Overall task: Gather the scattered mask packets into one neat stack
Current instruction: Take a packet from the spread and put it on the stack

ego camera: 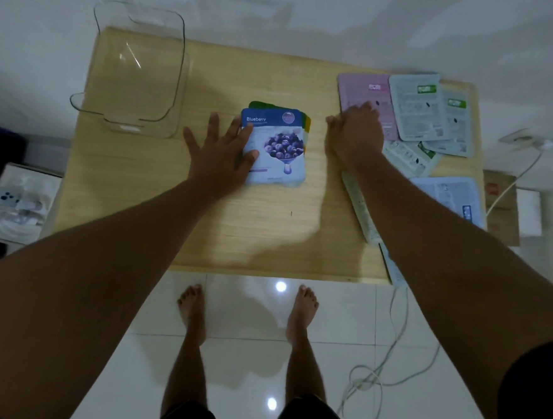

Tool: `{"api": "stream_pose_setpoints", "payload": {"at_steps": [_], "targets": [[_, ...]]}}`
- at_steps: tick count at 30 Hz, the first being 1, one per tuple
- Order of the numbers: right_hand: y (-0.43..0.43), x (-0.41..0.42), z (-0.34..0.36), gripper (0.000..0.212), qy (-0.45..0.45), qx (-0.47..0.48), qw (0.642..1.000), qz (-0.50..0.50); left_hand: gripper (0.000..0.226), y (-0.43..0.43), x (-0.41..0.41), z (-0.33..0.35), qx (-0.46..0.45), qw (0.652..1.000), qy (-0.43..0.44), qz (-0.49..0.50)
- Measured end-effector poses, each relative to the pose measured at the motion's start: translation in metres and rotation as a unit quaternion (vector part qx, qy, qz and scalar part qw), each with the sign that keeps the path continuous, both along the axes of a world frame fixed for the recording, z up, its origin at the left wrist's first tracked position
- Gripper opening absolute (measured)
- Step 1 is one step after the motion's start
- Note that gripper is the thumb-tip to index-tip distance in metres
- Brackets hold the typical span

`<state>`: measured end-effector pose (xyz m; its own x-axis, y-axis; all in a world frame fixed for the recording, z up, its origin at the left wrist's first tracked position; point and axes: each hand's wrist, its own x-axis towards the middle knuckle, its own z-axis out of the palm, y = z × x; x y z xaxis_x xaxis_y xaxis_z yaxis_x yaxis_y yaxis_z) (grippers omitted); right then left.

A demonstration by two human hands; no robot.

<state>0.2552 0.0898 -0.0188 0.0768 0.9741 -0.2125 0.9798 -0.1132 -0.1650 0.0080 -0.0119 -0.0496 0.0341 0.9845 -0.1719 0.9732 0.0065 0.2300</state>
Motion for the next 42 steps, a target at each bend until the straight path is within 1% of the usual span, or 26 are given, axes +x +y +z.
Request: {"api": "stream_pose_setpoints", "payload": {"at_steps": [2, 3, 5, 7, 9, 11, 13, 15, 17, 19, 22, 23, 25, 28, 29, 32, 34, 37, 42], "targets": [[-0.004, -0.004, 0.001, 0.041, -0.002, 0.029, 0.999, 0.031, 0.062, 0.0, -0.001, -0.001, -0.001, 1.0, -0.003, 0.0], [-0.007, -0.007, 0.002, 0.034, -0.012, 0.043, 0.998, 0.045, 0.062, 0.0, -0.001, -0.001, 0.0, 1.0, -0.004, 0.0], [-0.013, -0.009, 0.001, 0.032, -0.023, 0.064, 0.996, 0.065, 0.061, 0.0, 0.0, 0.0, 0.0, 1.0, -0.006, 0.002], [-0.016, -0.006, 0.0, 0.032, -0.004, 0.092, 0.993, 0.074, 0.061, -0.001, 0.0, 0.0, 0.001, 1.0, -0.005, 0.0], [-0.018, -0.004, 0.004, 0.034, 0.042, 0.125, 0.99, 0.055, 0.064, -0.002, 0.0, 0.002, -0.003, 1.0, -0.003, -0.006], [-0.017, -0.002, 0.016, 0.034, 0.122, 0.165, 0.978, 0.019, 0.065, -0.002, -0.001, 0.003, -0.016, 1.0, 0.0, -0.014], [-0.015, -0.001, 0.036, 0.031, 0.197, 0.211, 0.957, -0.015, 0.065, -0.002, -0.002, 0.006, -0.029, 0.999, 0.001, -0.016], [-0.015, -0.002, 0.057, 0.028, 0.247, 0.271, 0.93, -0.039, 0.066, -0.001, -0.001, 0.009, -0.038, 0.999, -0.002, -0.013], [-0.02, -0.008, 0.072, 0.025, 0.303, 0.303, 0.901, -0.058, 0.067, 0.0, -0.001, 0.012, -0.041, 0.999, -0.007, -0.008], [-0.031, -0.02, 0.075, 0.023, 0.365, 0.282, 0.884, -0.081, 0.065, 0.001, -0.001, 0.014, -0.039, 0.999, -0.028, 0.002], [-0.055, -0.043, 0.06, 0.022, 0.434, 0.196, 0.871, -0.123, 0.057, 0.0, -0.001, 0.014, -0.026, 0.995, -0.088, 0.032], [-0.063, -0.049, 0.053, 0.022, 0.432, 0.174, 0.876, -0.124, 0.056, 0.0, -0.001, 0.014, -0.023, 0.993, -0.105, 0.041], [-0.078, -0.058, 0.041, 0.022, 0.393, 0.165, 0.9, -0.094, 0.056, -0.001, -0.002, 0.015, -0.018, 0.991, -0.124, 0.05], [-0.092, -0.064, 0.028, 0.021, 0.342, 0.18, 0.922, 0.008, 0.06, -0.001, -0.004, 0.015, -0.021, 0.993, -0.113, 0.031], [-0.093, -0.066, 0.023, 0.025, 0.325, 0.169, 0.93, 0.035, 0.062, -0.001, -0.004, 0.015, -0.023, 0.993, -0.109, 0.025], [-0.097, -0.07, 0.007, 0.045, 0.224, 0.068, 0.966, 0.112, 0.065, -0.002, -0.005, 0.013, -0.022, 0.996, -0.087, 0.007], [-0.099, -0.07, -0.002, 0.051, 0.177, 0.014, 0.971, 0.161, 0.065, -0.002, -0.006, 0.009, -0.021, 0.998, -0.057, -0.008], [-0.098, -0.069, -0.01, 0.055, 0.159, -0.01, 0.972, 0.175, 0.064, -0.002, -0.006, 0.006, -0.019, 0.999, -0.033, -0.016], [-0.096, -0.062, -0.006, 0.05, 0.209, 0.003, 0.964, 0.164, 0.065, -0.004, -0.005, 0.004, -0.011, 1.0, -0.015, -0.017]]}}
